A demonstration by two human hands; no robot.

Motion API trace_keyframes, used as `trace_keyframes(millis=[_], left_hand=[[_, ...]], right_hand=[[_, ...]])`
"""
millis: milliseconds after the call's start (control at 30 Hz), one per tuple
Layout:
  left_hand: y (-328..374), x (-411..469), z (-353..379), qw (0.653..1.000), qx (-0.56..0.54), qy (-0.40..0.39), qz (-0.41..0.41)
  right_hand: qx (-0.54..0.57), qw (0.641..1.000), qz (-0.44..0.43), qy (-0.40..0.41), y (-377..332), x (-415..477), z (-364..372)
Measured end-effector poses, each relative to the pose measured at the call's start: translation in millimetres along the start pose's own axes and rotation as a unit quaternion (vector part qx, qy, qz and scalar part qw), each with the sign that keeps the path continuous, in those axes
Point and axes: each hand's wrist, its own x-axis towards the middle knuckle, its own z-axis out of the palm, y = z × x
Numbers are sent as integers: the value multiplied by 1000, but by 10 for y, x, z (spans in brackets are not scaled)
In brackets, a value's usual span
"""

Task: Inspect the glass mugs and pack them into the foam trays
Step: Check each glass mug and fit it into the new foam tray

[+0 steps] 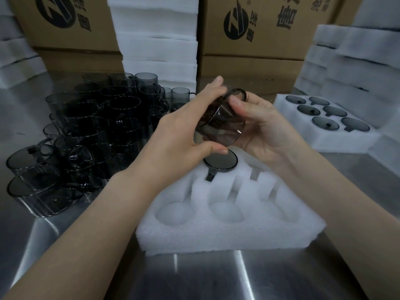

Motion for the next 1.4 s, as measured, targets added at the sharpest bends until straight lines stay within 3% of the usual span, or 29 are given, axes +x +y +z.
trace_keyframes(millis=[200, 333, 433, 567, 667, 733, 800, 933, 1167, 1400], left_hand=[[1, 10, 0, 1000, -4, 1, 5], [-18, 21, -1, 987, -100, 30, -125], [-26, 29, -6, 974, -169, 53, -143], [-62, 21, -2, 970, -192, 79, -122], [-91, 15, -7, 976, -179, 67, -100], [-108, 9, -10, 978, -182, 49, -92], [-128, -2, -14, 978, -186, 35, -93], [-145, -12, -20, 972, -212, 33, -98], [-159, 4, -65, 947, -300, 38, -109], [-195, -4, -107, 920, -364, 50, -137]], right_hand=[[31, 999, -36, -24, 30, 10, 13], [46, 995, -72, -55, 47, 6, 39], [20, 995, -79, -61, 59, -11, 70], [-119, 988, -99, 2, 39, -26, 76], [-288, 945, -130, 82, 28, -7, 16], [-360, 919, -142, 74, 3, -10, -5], [-376, 917, -126, 41, -13, -21, -11], [-350, 930, -114, 22, -10, -28, -15], [-171, 983, -58, -39, -32, -18, -39], [-86, 986, -43, -139, -35, -24, -104]])
